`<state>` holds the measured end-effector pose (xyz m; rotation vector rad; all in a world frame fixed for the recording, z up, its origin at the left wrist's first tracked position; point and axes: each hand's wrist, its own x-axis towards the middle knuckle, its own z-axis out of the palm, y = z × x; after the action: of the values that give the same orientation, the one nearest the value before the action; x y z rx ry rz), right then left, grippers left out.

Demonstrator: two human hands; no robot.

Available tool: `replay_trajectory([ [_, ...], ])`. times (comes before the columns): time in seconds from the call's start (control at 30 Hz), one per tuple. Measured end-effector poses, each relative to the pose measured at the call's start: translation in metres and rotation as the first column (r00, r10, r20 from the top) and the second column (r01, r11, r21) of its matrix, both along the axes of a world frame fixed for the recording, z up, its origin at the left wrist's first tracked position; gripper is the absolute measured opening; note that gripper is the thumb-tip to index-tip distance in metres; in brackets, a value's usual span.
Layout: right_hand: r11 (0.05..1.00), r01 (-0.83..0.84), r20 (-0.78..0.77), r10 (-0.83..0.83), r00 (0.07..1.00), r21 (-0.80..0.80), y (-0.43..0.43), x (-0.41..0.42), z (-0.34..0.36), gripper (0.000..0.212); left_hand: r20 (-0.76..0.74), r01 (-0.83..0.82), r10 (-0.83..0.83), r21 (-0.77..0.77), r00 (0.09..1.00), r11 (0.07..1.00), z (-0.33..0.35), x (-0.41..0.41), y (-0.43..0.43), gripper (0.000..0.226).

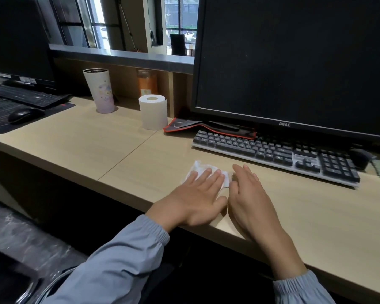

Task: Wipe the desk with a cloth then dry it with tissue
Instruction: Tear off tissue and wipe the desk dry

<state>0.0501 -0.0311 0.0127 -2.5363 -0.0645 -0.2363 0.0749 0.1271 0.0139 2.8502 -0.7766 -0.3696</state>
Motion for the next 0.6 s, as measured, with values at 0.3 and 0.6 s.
replay_trajectory([
  [0.3, 0.999, -0.029, 0.003, 0.029, 1.0, -0.014, -0.001, -0.004, 0.001, 0.05, -0.011, 0.015, -0.018, -0.275, 1.0, 0.961, 0.007, 0.015, 0.034, 0.062],
  [0.6, 0.842, -0.408, -0.228, 0.345, 0.91, -0.353, 0.042, 0.011, 0.004, 0.068, 0.279, -0.339, 0.559, -0.563, 0.781, 0.754, -0.023, 0.013, 0.069, 0.033],
])
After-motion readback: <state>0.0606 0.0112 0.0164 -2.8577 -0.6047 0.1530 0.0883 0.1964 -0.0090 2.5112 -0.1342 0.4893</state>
